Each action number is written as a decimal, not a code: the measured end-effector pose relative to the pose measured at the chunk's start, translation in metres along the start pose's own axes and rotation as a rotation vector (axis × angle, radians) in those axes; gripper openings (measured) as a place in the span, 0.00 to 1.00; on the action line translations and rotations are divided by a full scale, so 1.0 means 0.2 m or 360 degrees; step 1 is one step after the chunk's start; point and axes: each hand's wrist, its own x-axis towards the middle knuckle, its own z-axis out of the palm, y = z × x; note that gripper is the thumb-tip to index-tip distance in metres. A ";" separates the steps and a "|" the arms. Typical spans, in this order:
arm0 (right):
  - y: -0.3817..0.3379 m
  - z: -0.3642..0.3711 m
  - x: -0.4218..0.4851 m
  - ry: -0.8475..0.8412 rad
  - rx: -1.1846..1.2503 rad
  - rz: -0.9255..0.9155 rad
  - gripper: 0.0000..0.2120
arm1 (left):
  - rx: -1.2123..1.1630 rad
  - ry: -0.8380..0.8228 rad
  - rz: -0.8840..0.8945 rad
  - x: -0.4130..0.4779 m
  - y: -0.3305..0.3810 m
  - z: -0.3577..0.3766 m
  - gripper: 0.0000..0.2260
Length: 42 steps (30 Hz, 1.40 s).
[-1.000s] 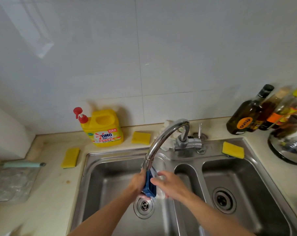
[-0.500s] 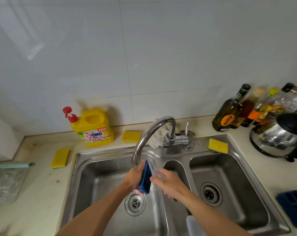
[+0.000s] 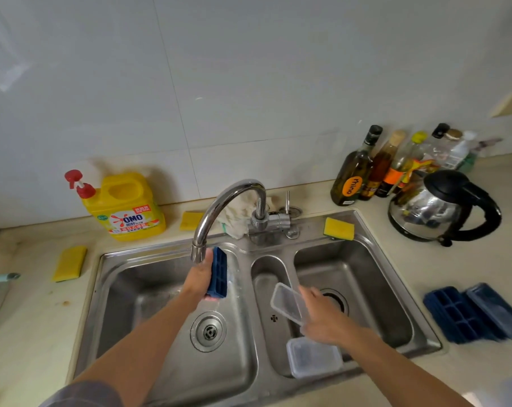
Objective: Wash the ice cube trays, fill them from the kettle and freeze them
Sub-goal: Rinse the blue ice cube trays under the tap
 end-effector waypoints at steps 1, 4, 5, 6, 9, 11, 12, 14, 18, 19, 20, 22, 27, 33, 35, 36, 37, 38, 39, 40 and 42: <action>0.04 0.03 -0.03 -0.0013 -0.0070 -0.0022 0.37 | -0.0046 0.0022 0.0004 0.00 -0.02 0.02 0.28; 0.16 0.11 -0.10 -0.0100 -0.0277 -0.0097 0.35 | -0.0198 0.0124 -0.0054 0.01 -0.06 0.02 0.25; 0.19 0.13 -0.12 -0.0134 -0.0349 -0.0119 0.35 | -0.0261 0.0154 -0.0069 0.01 -0.07 0.02 0.23; 0.22 0.16 -0.13 -0.0166 -0.0404 -0.0133 0.36 | -0.0313 0.0182 -0.0074 0.01 -0.08 0.02 0.22; 0.27 0.21 -0.18 -0.0236 -0.0557 -0.0156 0.40 | -0.0403 0.0224 -0.0049 0.01 -0.09 0.01 0.17; 0.28 0.24 -0.19 -0.0231 -0.0638 -0.0171 0.42 | -0.0456 0.0213 -0.0040 -0.01 -0.09 0.01 0.15; 0.28 0.24 -0.19 -0.0221 -0.0664 -0.0171 0.41 | -0.0489 0.0201 -0.0050 -0.01 -0.09 0.02 0.15; 0.28 0.25 -0.20 -0.0201 -0.0692 -0.0172 0.41 | -0.0541 0.0178 -0.0065 -0.04 -0.08 0.03 0.14; 0.23 0.22 -0.20 -0.0172 -0.0692 -0.0176 0.46 | -0.0575 0.0146 -0.0068 -0.07 -0.09 0.03 0.18; 0.21 0.20 -0.19 -0.0144 -0.0683 -0.0179 0.46 | -0.0594 0.0140 -0.0067 -0.08 -0.09 0.03 0.19; 0.19 0.18 -0.17 -0.0120 -0.0652 -0.0177 0.46 | -0.0617 0.0135 -0.0072 -0.09 -0.10 0.03 0.20; 0.11 0.13 -0.15 -0.0075 -0.0524 -0.0161 0.45 | -0.0670 0.0115 -0.0087 -0.10 -0.10 0.01 0.21; -0.17 0.07 -0.06 0.0089 0.0016 -0.0158 0.41 | -0.0874 -0.0023 -0.0126 -0.15 -0.08 -0.03 0.24; -0.56 0.05 0.09 0.0154 0.0591 -0.0127 0.32 | -0.1084 -0.0243 -0.0169 -0.14 -0.11 -0.04 0.29; -0.66 0.06 0.13 0.0097 0.0755 -0.0047 0.25 | -0.1117 -0.0284 -0.0190 -0.13 -0.11 -0.05 0.31; -0.70 0.07 0.15 0.0046 0.0902 0.0002 0.22 | -0.1128 -0.0309 -0.0191 -0.12 -0.11 -0.05 0.32; -0.73 0.07 0.16 -0.0015 0.1061 0.0051 0.18 | -0.1146 -0.0340 -0.0182 -0.11 -0.11 -0.05 0.32; -0.76 0.08 0.17 -0.0071 0.1201 0.0087 0.15 | -0.1168 -0.0375 -0.0166 -0.10 -0.11 -0.05 0.32; -0.78 0.08 0.19 -0.0105 0.1301 0.0101 0.11 | -0.1185 -0.0411 -0.0147 -0.09 -0.11 -0.06 0.32; -0.80 0.08 0.20 -0.0112 0.1365 0.0110 0.08 | -0.1178 -0.0443 -0.0123 -0.08 -0.11 -0.07 0.31; -0.82 0.08 0.23 -0.0048 0.1434 0.0137 0.05 | -0.1103 -0.0469 -0.0083 -0.06 -0.12 -0.08 0.30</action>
